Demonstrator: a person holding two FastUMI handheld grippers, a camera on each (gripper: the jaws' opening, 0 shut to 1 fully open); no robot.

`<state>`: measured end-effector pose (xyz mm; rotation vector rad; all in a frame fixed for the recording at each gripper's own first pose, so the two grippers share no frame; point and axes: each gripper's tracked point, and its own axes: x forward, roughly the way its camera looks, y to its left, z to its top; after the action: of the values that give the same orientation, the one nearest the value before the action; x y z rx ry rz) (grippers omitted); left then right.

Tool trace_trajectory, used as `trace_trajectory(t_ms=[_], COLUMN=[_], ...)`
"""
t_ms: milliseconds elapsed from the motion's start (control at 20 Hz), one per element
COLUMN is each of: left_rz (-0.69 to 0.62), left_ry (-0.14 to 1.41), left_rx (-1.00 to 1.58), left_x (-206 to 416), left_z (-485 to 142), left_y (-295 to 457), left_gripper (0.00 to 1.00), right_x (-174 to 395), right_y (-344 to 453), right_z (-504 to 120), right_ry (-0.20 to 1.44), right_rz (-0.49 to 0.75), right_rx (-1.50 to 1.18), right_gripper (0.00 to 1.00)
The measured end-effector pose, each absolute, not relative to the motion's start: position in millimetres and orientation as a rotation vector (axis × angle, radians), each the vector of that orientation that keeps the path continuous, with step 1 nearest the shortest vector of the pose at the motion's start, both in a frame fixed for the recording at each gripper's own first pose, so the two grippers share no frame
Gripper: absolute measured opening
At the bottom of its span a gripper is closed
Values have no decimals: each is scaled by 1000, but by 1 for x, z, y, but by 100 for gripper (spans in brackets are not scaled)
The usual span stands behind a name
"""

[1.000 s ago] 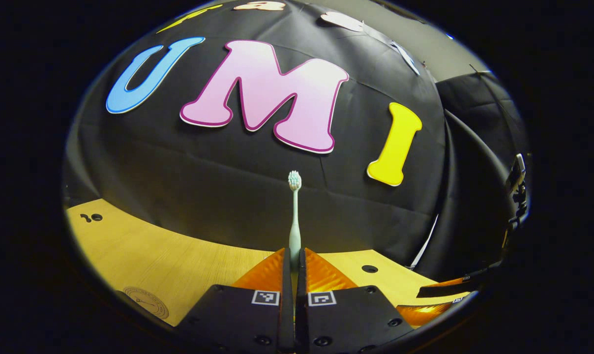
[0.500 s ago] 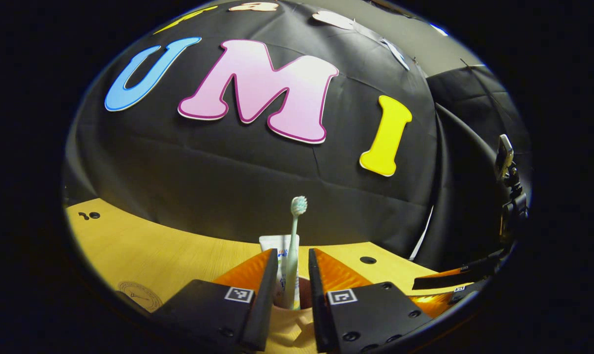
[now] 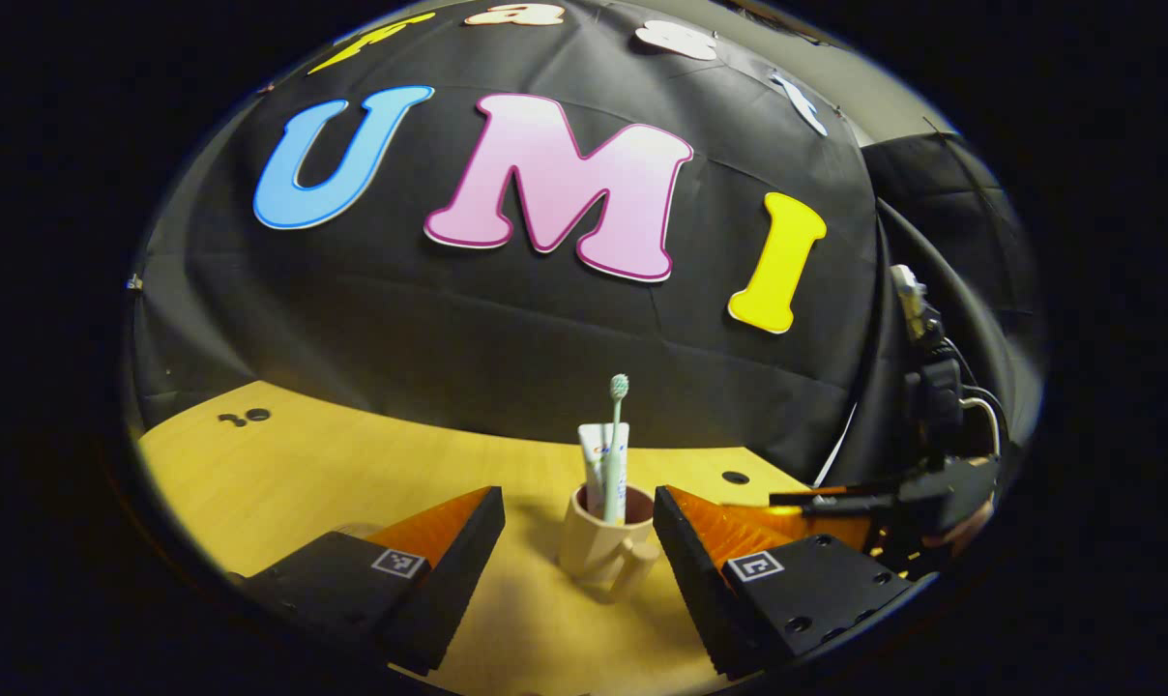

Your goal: Put the toothbrush and toothpaste on the desktop into the cup, then pick up the cup and place it on the coaster on the desktop.

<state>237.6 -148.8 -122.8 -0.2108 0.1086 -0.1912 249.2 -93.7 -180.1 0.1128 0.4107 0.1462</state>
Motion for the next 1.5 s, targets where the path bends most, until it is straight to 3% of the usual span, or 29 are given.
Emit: trace_trajectory(t_ms=[300, 500, 1050, 1500], left_rz=[-77, -11, 68, 15], left_ry=[297, 326, 382, 442], left_rx=[-325, -326, -395, -472], left_x=[158, 127, 98, 88], left_z=[-161, -159, -167, -186], left_y=[-112, -90, -37, -20], left_gripper=[98, 98, 98, 98], right_x=[265, 266, 274, 283], right_y=[-61, -45, -10, 0], right_z=[-194, -212, -243, -276], right_ry=[576, 707, 968, 1076], right_rz=[127, 102, 70, 5], right_rx=[218, 234, 211, 232], right_gripper=[98, 98, 98, 97])
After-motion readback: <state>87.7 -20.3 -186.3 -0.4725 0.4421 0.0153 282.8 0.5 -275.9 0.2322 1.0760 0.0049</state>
